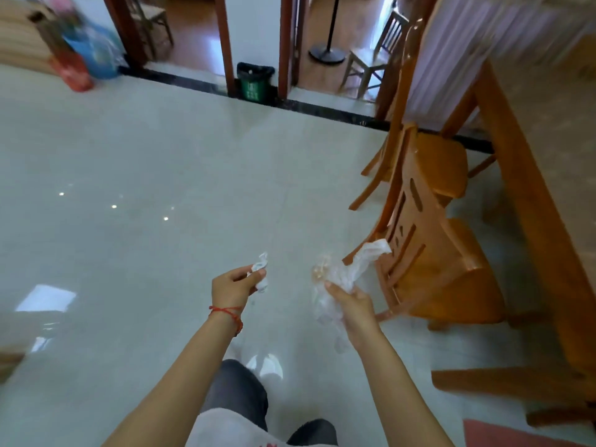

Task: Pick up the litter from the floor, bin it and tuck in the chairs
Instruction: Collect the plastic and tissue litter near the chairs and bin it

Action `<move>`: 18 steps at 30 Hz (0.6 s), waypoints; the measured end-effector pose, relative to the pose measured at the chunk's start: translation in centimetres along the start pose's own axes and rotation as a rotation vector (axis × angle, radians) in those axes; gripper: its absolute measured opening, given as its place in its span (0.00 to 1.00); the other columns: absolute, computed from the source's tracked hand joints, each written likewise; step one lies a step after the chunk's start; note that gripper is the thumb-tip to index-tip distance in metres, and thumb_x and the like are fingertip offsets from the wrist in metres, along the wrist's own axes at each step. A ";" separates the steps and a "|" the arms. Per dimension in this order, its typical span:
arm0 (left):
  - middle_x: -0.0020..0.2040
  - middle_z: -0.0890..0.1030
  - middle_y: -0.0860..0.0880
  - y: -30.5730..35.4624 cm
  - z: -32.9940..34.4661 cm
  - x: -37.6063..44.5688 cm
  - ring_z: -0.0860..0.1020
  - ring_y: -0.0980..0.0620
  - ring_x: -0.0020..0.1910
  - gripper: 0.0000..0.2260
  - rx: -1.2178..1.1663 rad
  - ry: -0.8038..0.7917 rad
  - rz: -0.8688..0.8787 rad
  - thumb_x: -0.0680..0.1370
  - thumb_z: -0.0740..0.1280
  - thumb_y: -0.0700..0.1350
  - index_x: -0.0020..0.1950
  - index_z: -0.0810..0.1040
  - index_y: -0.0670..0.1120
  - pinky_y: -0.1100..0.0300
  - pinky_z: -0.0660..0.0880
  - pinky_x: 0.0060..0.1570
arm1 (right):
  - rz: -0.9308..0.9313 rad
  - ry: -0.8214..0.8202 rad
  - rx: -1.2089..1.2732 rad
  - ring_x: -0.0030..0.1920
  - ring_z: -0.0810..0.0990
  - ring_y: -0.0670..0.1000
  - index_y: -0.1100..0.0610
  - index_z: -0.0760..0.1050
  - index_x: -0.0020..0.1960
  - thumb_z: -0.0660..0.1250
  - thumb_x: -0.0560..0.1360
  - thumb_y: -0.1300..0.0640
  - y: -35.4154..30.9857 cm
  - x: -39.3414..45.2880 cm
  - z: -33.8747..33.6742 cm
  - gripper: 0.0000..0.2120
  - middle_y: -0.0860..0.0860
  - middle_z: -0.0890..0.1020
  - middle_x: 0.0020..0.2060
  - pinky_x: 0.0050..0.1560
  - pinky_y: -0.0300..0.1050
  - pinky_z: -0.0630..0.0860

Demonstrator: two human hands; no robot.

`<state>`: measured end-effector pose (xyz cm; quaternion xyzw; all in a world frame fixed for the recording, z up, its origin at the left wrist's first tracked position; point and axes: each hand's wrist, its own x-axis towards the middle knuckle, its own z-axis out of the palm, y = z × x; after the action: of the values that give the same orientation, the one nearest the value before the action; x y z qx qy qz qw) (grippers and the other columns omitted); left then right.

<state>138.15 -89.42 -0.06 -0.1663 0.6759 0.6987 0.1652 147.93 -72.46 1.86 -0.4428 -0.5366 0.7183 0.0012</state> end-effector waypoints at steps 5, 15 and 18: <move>0.33 0.82 0.50 3.1 -2.8 7.1 0.77 0.50 0.37 0.08 -0.024 0.010 0.003 0.69 0.71 0.34 0.48 0.81 0.36 0.68 0.79 0.35 | 0.025 -0.036 -0.020 0.42 0.81 0.54 0.61 0.78 0.54 0.72 0.70 0.58 -2.1 4.0 7.1 0.14 0.55 0.81 0.42 0.35 0.43 0.77; 0.28 0.81 0.52 9.8 -8.6 20.4 0.77 0.49 0.38 0.03 -0.014 0.069 -0.037 0.69 0.71 0.35 0.36 0.81 0.40 0.70 0.78 0.34 | 0.062 -0.053 -0.054 0.48 0.80 0.52 0.55 0.76 0.52 0.71 0.70 0.56 -7.2 11.6 19.7 0.11 0.51 0.81 0.45 0.58 0.52 0.76; 0.35 0.79 0.47 11.2 -8.6 23.6 0.76 0.49 0.38 0.05 -0.044 0.073 -0.046 0.69 0.71 0.35 0.44 0.81 0.37 0.70 0.78 0.33 | 0.079 -0.044 -0.074 0.53 0.79 0.55 0.55 0.75 0.54 0.72 0.70 0.55 -8.9 14.3 21.9 0.14 0.52 0.81 0.49 0.60 0.55 0.75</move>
<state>112.14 -98.27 -1.11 -0.2106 0.6619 0.7030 0.1529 121.08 -78.78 0.34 -0.4474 -0.5449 0.7070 -0.0551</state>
